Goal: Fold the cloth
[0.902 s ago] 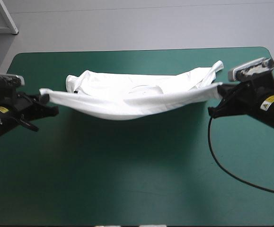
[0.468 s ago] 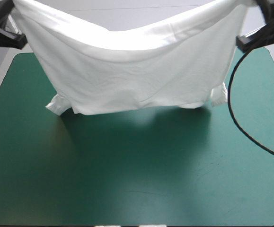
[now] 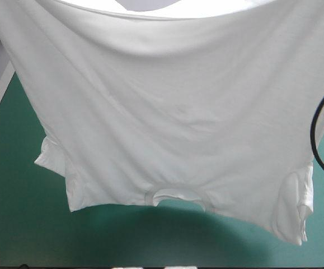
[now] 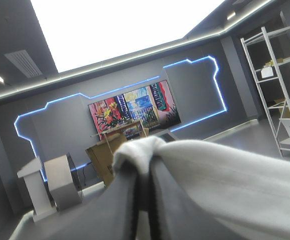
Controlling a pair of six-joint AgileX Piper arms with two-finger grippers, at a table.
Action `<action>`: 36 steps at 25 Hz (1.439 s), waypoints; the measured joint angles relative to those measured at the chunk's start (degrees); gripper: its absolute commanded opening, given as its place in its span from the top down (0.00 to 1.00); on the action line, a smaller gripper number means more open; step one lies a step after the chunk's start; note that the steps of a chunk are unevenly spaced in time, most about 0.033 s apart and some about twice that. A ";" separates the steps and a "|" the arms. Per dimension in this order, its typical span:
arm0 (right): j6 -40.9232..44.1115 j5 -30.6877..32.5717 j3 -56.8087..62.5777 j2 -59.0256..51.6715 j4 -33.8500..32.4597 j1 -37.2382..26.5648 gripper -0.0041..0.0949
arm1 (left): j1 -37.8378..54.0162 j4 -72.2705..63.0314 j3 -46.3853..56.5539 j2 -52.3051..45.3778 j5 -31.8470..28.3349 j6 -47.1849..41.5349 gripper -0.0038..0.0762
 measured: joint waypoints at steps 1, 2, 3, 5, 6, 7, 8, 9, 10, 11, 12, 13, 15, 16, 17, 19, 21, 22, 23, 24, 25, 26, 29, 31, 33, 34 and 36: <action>0.00 -0.21 0.00 1.05 -0.33 0.00 0.96 | 0.00 0.00 0.00 0.81 0.00 0.00 0.93; 0.00 -0.40 0.00 2.37 -0.77 0.00 0.96 | 0.00 0.00 0.00 2.18 0.00 0.00 0.93; 0.07 -0.55 0.00 3.62 -1.22 0.00 0.96 | 0.00 0.00 0.00 3.23 0.00 0.00 0.93; 0.88 -1.34 0.00 7.32 -2.40 0.00 0.97 | 0.00 0.05 0.00 6.23 0.00 0.00 0.93; 1.47 -1.91 0.00 9.46 -3.12 0.00 0.98 | 0.00 0.13 0.00 7.94 0.00 0.00 0.93; 2.30 -2.98 0.00 11.76 -3.79 0.00 0.98 | 0.00 0.26 0.00 9.39 -0.28 0.00 0.93; 3.09 -3.99 0.07 14.09 -4.35 0.00 0.98 | 0.00 0.30 0.00 11.61 -0.62 0.00 0.93; 3.60 -4.83 0.07 15.98 -4.65 0.00 0.98 | 0.00 0.33 0.00 13.10 -0.94 0.00 0.93; 3.95 -5.91 0.07 18.32 -4.71 -0.18 0.98 | 0.00 0.33 0.06 14.62 -1.21 0.00 0.93; 4.32 -6.97 -0.23 20.63 -4.50 -0.63 0.98 | 0.00 0.38 0.12 16.85 -1.65 0.00 0.93; 4.53 -7.74 -0.68 22.46 -4.05 -1.11 0.98 | 0.00 0.52 0.04 18.35 -1.78 0.00 0.93; 4.73 -8.67 -1.59 24.81 -2.88 -1.88 0.98 | 0.00 0.65 -0.27 20.28 -1.94 0.00 0.93; 4.95 -9.91 -4.33 29.51 0.53 -3.96 0.98 | 0.00 1.02 -2.21 24.36 -2.03 0.00 0.93; 4.90 -10.14 -6.47 31.74 2.97 -5.27 0.98 | 0.00 1.08 -4.13 26.41 -2.10 0.00 0.93; 4.69 -10.17 -8.94 33.77 5.35 -6.56 0.98 | 0.00 1.16 -6.65 28.36 -2.16 0.00 0.93; 4.47 -10.12 -14.29 36.55 8.72 -8.74 0.98 | 0.00 1.61 -12.36 31.27 -2.33 -0.08 0.93; 4.03 -9.60 -20.42 37.85 10.53 -9.99 0.98 | 0.00 4.56 -21.41 32.87 -2.08 -2.89 0.93; 3.81 -9.45 -21.97 37.79 11.12 -9.98 0.98 | 0.00 5.90 -23.37 32.71 -2.09 -4.17 0.93; 2.95 -8.95 -23.58 37.02 11.93 -9.93 0.98 | 0.00 7.22 -25.33 31.73 -1.95 -5.79 0.93; 2.66 -8.40 -23.95 36.73 12.34 -9.87 0.98 | 0.00 7.41 -25.73 31.36 -1.57 -6.55 0.93; 2.31 -6.75 -24.06 36.57 12.49 -9.81 0.97 | 0.00 7.64 -25.54 31.07 -0.36 -7.32 0.93; 2.31 -5.33 -24.00 36.81 12.49 -9.81 0.97 | 0.00 7.64 -24.84 30.96 0.42 -7.46 0.93; 2.43 0.85 -22.79 38.40 12.28 -9.81 0.96 | 0.00 7.81 -20.08 31.03 3.22 -7.89 0.93; 3.32 9.29 -18.24 42.05 11.98 -9.81 0.95 | 0.00 8.42 -9.87 32.00 7.57 -8.05 0.93; 3.41 12.88 -13.73 43.88 12.05 -9.81 0.95 | 0.00 8.64 -0.38 32.83 8.81 -7.62 0.93; 3.41 14.27 -12.65 44.12 11.99 -9.81 0.95 | 0.00 8.70 2.82 33.18 9.08 -7.22 0.93; 3.46 18.24 -10.73 44.14 11.97 -9.81 0.95 | 0.00 8.70 10.23 33.65 9.57 -6.46 0.93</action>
